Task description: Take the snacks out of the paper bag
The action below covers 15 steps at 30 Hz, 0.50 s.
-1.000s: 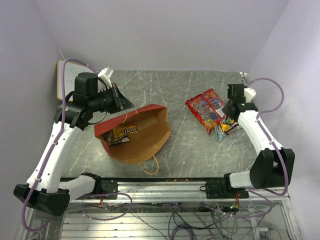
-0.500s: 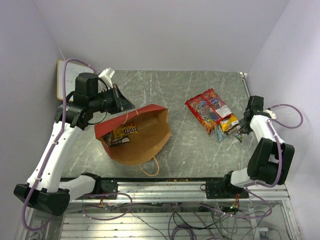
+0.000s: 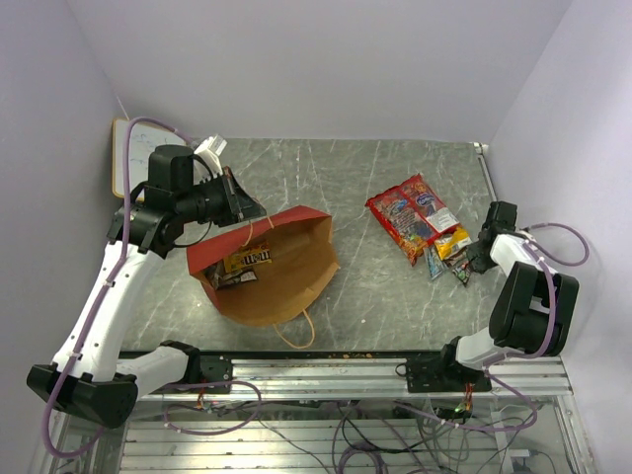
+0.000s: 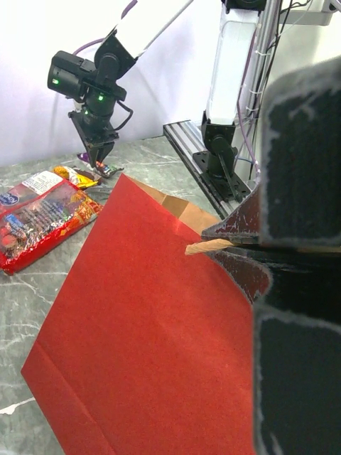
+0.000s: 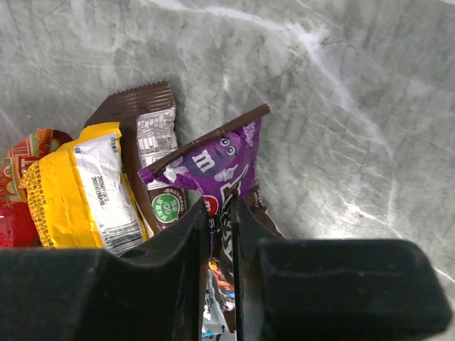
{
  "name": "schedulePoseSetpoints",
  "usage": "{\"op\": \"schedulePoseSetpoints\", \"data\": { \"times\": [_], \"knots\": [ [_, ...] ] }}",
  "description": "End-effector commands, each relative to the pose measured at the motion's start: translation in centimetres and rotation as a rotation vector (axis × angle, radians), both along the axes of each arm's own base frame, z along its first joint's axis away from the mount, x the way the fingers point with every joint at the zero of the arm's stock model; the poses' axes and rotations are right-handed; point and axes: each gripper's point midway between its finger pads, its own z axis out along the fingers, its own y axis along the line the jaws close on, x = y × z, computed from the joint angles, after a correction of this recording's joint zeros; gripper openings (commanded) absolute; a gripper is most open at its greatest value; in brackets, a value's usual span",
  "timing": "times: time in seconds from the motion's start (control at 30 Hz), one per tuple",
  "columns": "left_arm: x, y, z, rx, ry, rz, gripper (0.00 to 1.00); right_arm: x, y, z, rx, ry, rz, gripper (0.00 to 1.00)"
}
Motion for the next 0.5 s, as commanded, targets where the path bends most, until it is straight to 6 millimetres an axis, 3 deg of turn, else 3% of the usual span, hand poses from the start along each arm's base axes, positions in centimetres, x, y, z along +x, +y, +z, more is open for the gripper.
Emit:
{"op": "schedulePoseSetpoints", "data": {
  "times": [0.0, 0.07, 0.17, 0.27, 0.47],
  "knots": [
    [-0.5, 0.1, 0.9, -0.013, -0.024, -0.011, 0.07, 1.0, 0.4, 0.1, 0.037, -0.084, -0.018, 0.19],
    [-0.6, 0.1, 1.0, -0.009, -0.026, -0.013, 0.07, 0.9, 0.5, 0.3, 0.042, -0.087, -0.014, 0.26],
    [-0.8, 0.2, 1.0, -0.001, -0.027, -0.013, 0.07, 0.9, 0.8, 1.2, 0.045, -0.113, 0.005, 0.45],
    [-0.9, 0.1, 0.9, -0.009, -0.024, -0.020, 0.07, 1.0, 0.6, 3.0, 0.017, -0.138, 0.021, 0.53],
    [-1.0, -0.1, 0.7, -0.027, -0.015, -0.023, 0.07, 2.0, 0.4, 7.7, -0.052, -0.198, 0.123, 0.58]
  ]
}}
